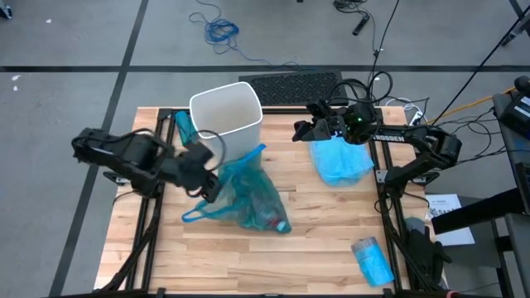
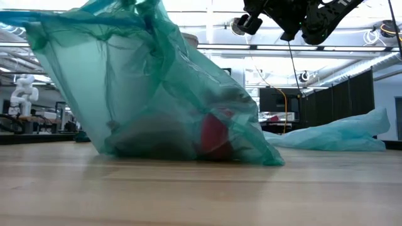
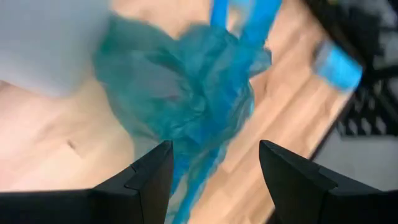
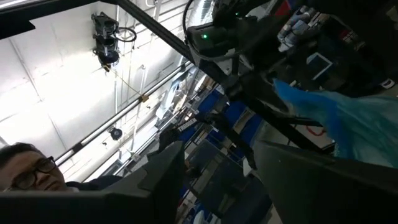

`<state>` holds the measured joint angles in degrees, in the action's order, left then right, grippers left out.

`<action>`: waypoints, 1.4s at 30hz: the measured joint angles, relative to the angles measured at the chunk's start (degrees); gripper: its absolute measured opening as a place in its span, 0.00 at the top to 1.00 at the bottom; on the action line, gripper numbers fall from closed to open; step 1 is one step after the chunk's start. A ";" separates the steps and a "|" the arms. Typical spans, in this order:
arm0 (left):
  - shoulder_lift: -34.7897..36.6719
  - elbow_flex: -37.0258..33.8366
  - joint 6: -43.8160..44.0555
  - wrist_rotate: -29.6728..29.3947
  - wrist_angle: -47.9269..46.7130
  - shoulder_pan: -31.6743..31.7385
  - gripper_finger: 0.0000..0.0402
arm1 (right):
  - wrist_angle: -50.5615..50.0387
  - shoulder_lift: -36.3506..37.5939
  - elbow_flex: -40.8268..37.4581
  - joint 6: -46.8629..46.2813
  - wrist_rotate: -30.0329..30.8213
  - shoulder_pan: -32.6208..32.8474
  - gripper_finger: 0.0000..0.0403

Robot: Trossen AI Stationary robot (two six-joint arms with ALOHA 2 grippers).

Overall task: Place trash/remove bag and relplace
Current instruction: Close the blue trash bag

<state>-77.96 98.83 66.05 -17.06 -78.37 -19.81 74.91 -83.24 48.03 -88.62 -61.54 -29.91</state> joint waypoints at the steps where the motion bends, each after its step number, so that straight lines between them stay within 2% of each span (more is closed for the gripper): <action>1: 0.76 0.00 1.72 -3.07 -0.18 -1.37 0.43 | 0.00 0.00 0.00 0.17 0.00 -0.02 0.54; 4: 2.36 0.00 6.31 -11.55 -0.24 -5.07 0.43 | -0.17 0.00 0.00 0.68 0.00 -0.13 0.54; 7: 2.55 0.00 10.78 -14.64 -1.60 -8.39 0.43 | -0.61 -0.02 0.00 0.99 -0.02 -0.13 0.54; 9: 2.27 -0.69 15.04 -13.84 -3.97 -10.54 0.43 | -0.57 -0.02 0.00 1.22 -0.06 -0.13 0.54; 14: 0.30 -4.62 26.02 -5.99 -7.43 -15.96 0.44 | -0.57 -0.02 -0.02 1.67 -0.47 -0.13 0.54; 24: 0.22 -10.45 57.62 -7.51 -11.53 -29.06 0.54 | -1.10 -0.02 -0.02 2.34 -1.62 -0.90 0.54; 34: 1.30 -19.01 55.84 -7.61 -7.88 -26.59 0.54 | -1.28 -0.02 -0.02 2.37 -1.68 -0.87 0.54; 39: 1.23 -19.71 54.37 -9.50 -7.46 -28.72 0.54 | -1.29 -0.02 -0.02 1.81 -1.79 -0.87 0.54; 42: 1.30 -19.69 57.67 -10.35 -7.94 -29.26 0.54 | -1.36 -0.02 -0.02 1.80 -1.79 -0.87 0.54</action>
<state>-76.66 79.13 123.73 -27.41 -86.31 -49.07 73.55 -83.26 48.01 -86.83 -63.33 -30.79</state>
